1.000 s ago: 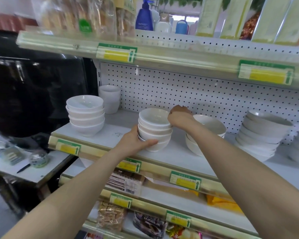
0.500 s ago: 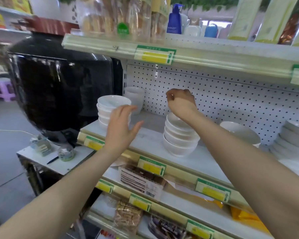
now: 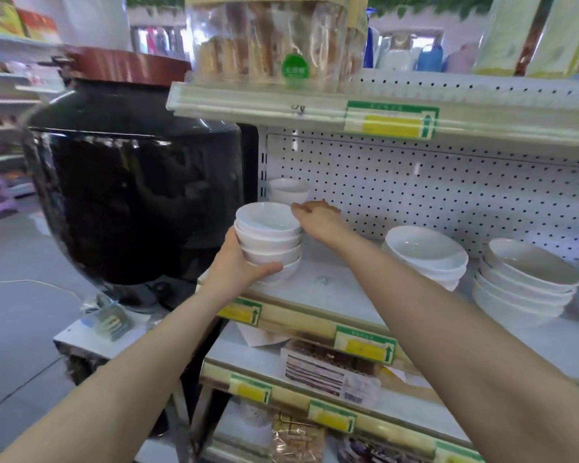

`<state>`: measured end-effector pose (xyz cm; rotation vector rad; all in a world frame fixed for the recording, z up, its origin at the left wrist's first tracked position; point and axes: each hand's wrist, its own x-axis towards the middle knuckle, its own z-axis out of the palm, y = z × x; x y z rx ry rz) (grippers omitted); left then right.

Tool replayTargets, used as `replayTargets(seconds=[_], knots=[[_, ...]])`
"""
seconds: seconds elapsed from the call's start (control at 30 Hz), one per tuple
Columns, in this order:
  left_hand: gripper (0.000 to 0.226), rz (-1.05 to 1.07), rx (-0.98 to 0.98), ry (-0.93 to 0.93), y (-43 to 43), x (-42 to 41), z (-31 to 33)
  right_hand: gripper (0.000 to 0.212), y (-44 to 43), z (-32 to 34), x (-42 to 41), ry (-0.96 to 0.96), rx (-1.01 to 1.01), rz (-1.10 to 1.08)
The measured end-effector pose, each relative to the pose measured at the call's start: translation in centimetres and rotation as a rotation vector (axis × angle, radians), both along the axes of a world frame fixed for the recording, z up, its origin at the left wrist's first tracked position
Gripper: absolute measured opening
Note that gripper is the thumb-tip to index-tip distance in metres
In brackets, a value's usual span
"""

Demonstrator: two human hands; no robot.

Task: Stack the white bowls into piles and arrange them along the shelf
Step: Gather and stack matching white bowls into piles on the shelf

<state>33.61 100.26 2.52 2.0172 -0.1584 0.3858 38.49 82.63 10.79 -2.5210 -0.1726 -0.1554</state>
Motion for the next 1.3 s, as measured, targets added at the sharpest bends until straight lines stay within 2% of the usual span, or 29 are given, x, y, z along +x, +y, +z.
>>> replayTargets(seconds=[0.2, 0.3, 0.5, 0.6, 0.77, 1.0, 1.13, 1.23, 1.3], knots=[[0.11, -0.07, 0.01, 0.032, 0.8, 0.9, 0.2, 0.023, 0.8, 0.2, 1.9, -0.046, -0.052, -0.249], [0.11, -0.1, 0.031, 0.077, 1.2, 1.5, 0.3, 0.02, 1.1, 0.8, 2.2, -0.058, -0.073, -0.325], [0.108, -0.175, 0.001, 0.117, 1.7, 1.6, 0.3, 0.028, 0.8, 0.6, 1.8, -0.033, -0.034, -0.337], [0.103, -0.218, 0.039, 0.105, 2.1, 1.4, -0.1, 0.044, 0.2, 0.4, 0.9, -0.024, 0.018, -0.269], [0.102, -0.223, 0.089, 0.104, 2.1, 1.5, -0.5, 0.063, -0.2, -1.9, -0.3, 0.085, 0.264, -0.126], [0.074, -0.286, 0.238, 0.123, 2.6, 2.6, -0.3, 0.065, 0.5, -4.0, -0.4, 0.109, 0.475, -0.067], [0.073, -0.264, 0.232, 0.102, 2.7, 2.8, -0.6, 0.078, 1.2, -3.8, -1.0, 0.113, 0.48, -0.108], [0.075, -0.264, 0.216, 0.096, 3.0, 3.0, -0.9, 0.069, 1.4, -3.6, -1.6, 0.087, 0.501, -0.132], [0.07, -0.276, 0.205, 0.084, 3.1, 2.8, -0.9, 0.073, 1.6, -3.4, -2.1, 0.078, 0.495, -0.158]])
